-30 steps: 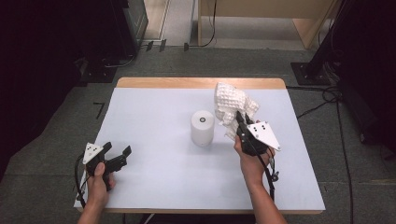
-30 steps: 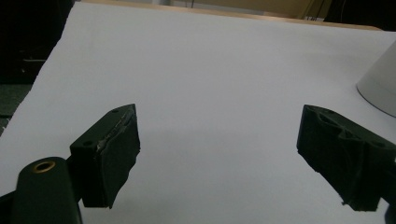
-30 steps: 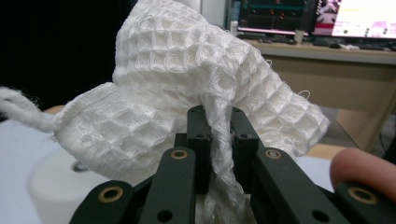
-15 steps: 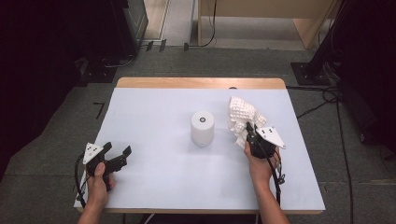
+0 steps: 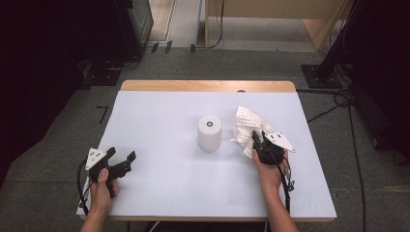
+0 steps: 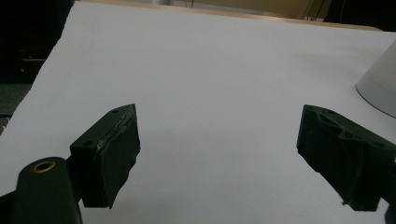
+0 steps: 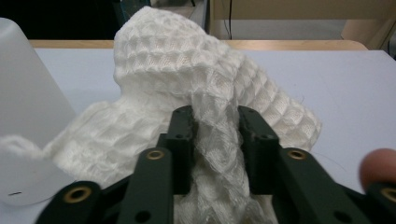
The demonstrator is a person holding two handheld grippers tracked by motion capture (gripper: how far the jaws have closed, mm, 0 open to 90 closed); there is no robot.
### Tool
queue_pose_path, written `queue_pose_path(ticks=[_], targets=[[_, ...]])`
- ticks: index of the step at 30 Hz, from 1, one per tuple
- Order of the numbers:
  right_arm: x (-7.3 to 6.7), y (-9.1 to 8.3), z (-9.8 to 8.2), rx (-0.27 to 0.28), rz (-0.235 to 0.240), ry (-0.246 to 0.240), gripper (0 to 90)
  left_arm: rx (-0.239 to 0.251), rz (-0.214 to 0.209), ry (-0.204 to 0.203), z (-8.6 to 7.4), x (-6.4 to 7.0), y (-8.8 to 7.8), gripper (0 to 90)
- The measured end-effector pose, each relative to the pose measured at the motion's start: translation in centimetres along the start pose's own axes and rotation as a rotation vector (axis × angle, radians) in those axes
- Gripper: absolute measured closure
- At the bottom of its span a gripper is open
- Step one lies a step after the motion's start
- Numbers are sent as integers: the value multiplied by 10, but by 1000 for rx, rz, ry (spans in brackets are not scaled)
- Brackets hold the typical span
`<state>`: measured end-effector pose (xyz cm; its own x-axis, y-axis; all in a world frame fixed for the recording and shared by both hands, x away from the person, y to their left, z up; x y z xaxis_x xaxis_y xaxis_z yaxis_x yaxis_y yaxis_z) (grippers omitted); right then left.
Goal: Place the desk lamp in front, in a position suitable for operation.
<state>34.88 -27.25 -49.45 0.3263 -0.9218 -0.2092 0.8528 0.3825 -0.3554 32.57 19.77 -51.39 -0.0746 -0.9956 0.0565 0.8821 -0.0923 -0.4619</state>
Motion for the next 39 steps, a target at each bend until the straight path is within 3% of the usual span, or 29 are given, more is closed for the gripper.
queue_pose_path(ticks=[5, 7, 10, 13, 14, 15, 17, 18, 19, 20, 23, 30, 36, 37, 39], targets=[[-2, -3, 3, 13, 9, -2, 529, -2, -1, 6, 0, 0, 0, 135], [-5, -5, 9, 24, -9, -21, 418, -2, -1, 6, 0, 0, 0, 136], [-11, -6, 13, 40, 5, -26, 369, -3, 0, 7, 0, 0, 0, 136], [-26, -5, 21, 64, 51, -53, 275, -3, 0, 5, 0, 1, 0, 135], [-39, -2, 24, 73, 86, -63, 192, -2, -1, 6, 0, 0, 0, 135], [-39, -2, 24, 73, 86, -63, 192, -2, -1, 6, 0, 0, 0, 135], [-58, 5, 28, 76, 149, -79, 111, -2, -2, 5, 0, 0, 0, 135], [-58, 5, 28, 76, 149, -79, 111, -2, -2, 5, 0, 0, 0, 135], [-70, 10, 30, 77, 193, -80, 52, -2, -3, 4, 0, 0, 0, 135], [-70, 10, 30, 77, 193, -80, 52, -2, -3, 4, 0, 0, 0, 135], [-91, 24, 31, 56, 253, -75, 0, -1, -3, 2, 0, 0, 0, 135], [-116, 55, 21, -7, 284, -114, 0, 0, -5, 0, 0, 0, 0, 135], [-130, 73, 14, -42, 286, -132, 0, 0, -7, -2, 0, 0, 0, 135], [-131, 79, 13, -44, 257, -135, 2, 0, -7, -2, 0, 0, 0, 135], [-130, 82, 12, -43, 254, -122, 9, -1, -8, -1, 0, 0, 0, 135]])
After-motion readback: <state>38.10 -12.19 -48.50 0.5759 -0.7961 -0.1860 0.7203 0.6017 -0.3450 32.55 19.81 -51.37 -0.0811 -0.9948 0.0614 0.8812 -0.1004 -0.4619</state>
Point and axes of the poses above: each handheld gripper's, and its own axes: y roughly forward along the jaws, z roughly out of its top, x roughly to its right, the point moved 7 cm from there along y, roughly forward along the jaws, and after that the axes turned 15 degrees about z, right-handed, at the moved point
